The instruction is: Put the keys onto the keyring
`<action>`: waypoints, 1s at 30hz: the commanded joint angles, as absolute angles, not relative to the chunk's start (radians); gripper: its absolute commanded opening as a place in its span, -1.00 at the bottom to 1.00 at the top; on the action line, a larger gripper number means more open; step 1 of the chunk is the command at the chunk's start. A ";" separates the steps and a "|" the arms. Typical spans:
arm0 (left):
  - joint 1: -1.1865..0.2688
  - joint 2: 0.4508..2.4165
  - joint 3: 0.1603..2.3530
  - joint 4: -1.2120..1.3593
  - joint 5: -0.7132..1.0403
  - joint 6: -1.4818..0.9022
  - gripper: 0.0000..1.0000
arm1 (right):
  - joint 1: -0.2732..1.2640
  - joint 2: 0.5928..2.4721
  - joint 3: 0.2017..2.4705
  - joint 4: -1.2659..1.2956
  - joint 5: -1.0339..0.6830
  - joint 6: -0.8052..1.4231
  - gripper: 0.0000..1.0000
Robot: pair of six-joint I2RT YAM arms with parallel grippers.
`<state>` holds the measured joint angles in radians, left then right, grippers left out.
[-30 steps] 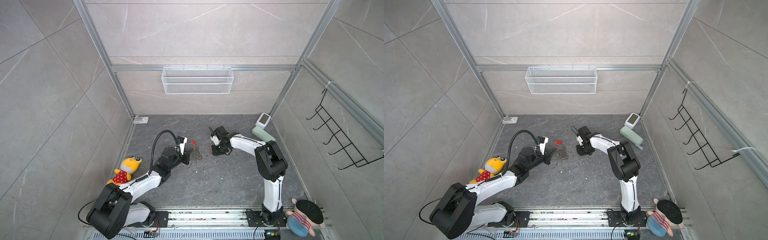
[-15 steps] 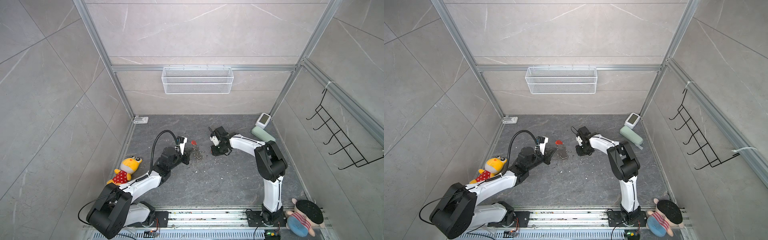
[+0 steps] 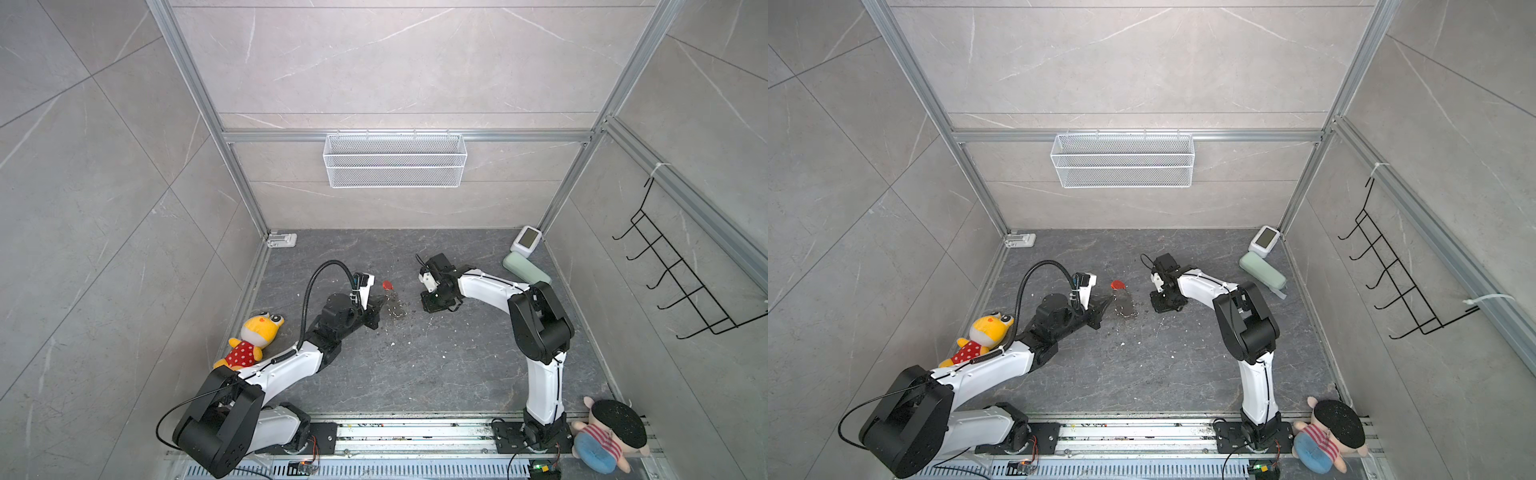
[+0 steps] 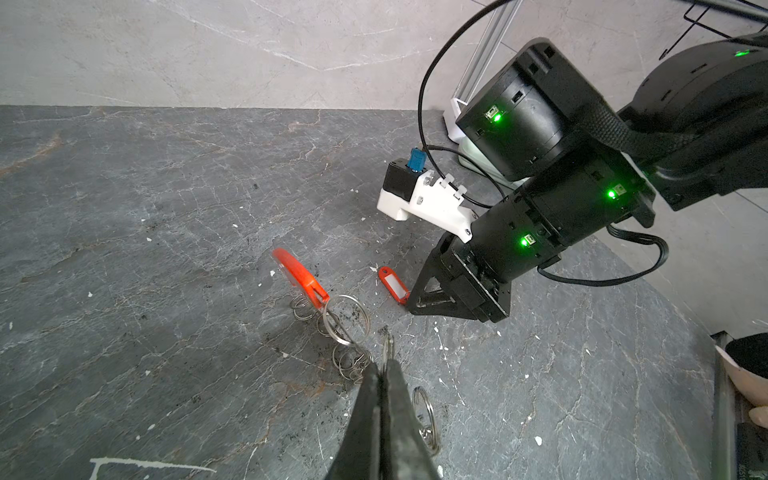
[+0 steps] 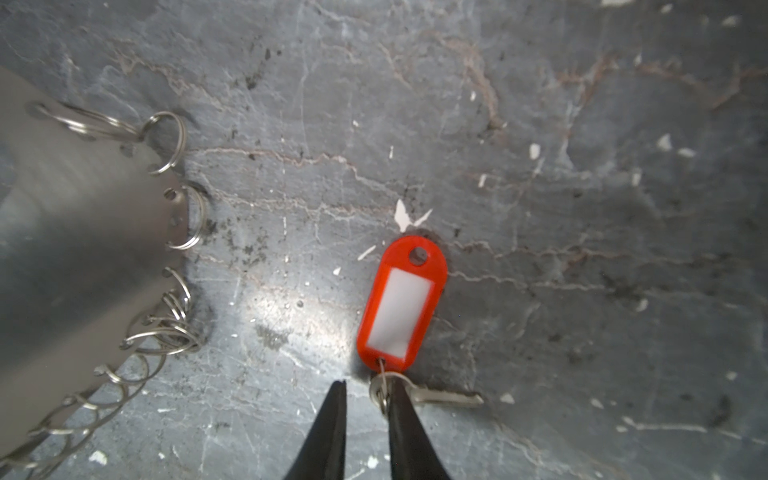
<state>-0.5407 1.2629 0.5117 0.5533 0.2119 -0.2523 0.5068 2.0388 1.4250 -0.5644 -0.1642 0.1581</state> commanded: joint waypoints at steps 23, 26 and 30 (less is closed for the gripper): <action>-0.544 1.249 0.545 0.577 0.224 -0.238 -1.00 | 0.525 2.041 1.418 -0.586 -0.126 0.132 -0.62; -0.542 1.251 0.547 0.577 0.224 -0.239 -1.00 | 0.527 2.042 1.419 -0.588 -0.121 0.132 -0.81; -0.544 1.250 0.544 0.580 0.208 -0.227 -1.00 | 0.537 2.009 1.424 -0.603 -0.106 0.124 -1.00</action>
<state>-0.5407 1.2629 0.5117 0.5529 0.2115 -0.2523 0.5240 2.0384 1.4246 -0.5682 -0.1284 0.1352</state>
